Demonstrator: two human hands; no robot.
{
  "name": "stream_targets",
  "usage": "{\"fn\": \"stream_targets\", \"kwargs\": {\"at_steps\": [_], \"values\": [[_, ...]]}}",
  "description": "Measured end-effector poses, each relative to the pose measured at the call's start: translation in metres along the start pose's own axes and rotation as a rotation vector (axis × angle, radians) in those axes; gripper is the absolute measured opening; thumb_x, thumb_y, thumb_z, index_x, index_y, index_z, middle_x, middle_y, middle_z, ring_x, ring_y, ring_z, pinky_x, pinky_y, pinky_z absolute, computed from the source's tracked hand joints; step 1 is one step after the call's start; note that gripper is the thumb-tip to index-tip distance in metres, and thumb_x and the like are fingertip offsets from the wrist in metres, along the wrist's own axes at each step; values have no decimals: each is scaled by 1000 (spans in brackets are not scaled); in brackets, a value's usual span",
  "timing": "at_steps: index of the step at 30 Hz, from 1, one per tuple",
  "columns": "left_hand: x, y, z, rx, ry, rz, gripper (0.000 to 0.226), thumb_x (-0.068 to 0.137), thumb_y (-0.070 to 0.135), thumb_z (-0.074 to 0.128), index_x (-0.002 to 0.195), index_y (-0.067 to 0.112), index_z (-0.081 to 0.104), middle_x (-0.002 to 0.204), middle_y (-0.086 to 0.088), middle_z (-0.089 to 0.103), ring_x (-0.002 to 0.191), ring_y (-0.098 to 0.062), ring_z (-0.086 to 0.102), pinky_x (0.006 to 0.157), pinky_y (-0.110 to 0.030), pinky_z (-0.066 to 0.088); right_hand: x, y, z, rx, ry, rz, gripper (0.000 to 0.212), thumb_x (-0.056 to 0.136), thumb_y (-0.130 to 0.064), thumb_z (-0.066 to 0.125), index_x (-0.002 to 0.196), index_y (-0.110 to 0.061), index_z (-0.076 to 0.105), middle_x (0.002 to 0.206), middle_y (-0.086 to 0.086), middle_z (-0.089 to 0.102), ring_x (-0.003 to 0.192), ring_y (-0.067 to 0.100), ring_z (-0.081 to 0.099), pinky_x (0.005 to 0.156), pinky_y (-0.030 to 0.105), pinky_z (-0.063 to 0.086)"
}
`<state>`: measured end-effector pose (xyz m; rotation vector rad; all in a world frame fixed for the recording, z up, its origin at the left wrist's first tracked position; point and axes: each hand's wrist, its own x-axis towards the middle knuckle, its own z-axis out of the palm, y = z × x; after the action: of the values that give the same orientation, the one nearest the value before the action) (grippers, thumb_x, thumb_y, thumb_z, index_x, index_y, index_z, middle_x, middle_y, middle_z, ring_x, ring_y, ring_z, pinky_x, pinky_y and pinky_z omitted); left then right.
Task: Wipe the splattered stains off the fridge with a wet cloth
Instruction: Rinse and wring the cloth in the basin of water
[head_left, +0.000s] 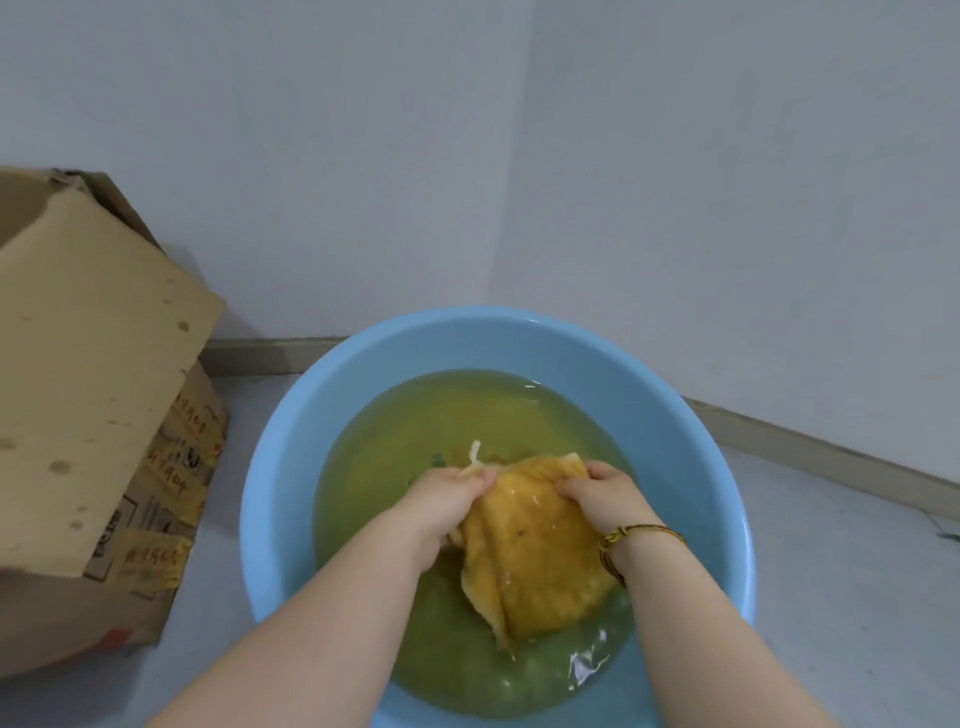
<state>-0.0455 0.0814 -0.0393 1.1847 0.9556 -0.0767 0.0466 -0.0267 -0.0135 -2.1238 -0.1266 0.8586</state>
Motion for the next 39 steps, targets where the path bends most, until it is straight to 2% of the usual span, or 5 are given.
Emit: {"fn": "stream_targets", "kwargs": {"at_steps": [11,17,23,33,39], "values": [[-37,14,34,-72,251,477,34,97,35,33,73,25,55,77,5,60,77,-11,57,71,-27,46,-35,-19,50,160,252,-347,38,96,-31,38,60,-19,42,59,-3,46,55,11,41,55,26,33],[-29,22,15,-161,227,379,41,96,37,37,70,14,57,73,-6,60,74,-22,57,73,-31,47,-49,-15,60,98,209,-494,45,95,-21,41,51,-18,34,49,-5,36,49,12,33,53,29,26],[-33,14,18,46,-9,361,34,96,39,37,81,21,62,92,-5,65,91,-18,59,88,-35,47,-14,-12,40,-181,157,-285,41,98,-31,34,60,-14,35,60,1,42,54,15,38,49,27,28],[11,-10,-24,589,170,82,31,86,30,61,103,4,61,79,-2,57,74,-19,54,57,-26,40,1,14,41,-587,-110,-50,25,93,-30,49,102,-7,52,93,5,56,92,24,53,80,24,45],[14,-12,-20,355,246,3,48,90,25,57,127,-4,47,124,-18,56,111,-31,55,93,-32,44,-3,5,38,-288,-78,125,50,93,-29,51,132,1,41,129,14,53,117,27,51,92,29,42]]}}
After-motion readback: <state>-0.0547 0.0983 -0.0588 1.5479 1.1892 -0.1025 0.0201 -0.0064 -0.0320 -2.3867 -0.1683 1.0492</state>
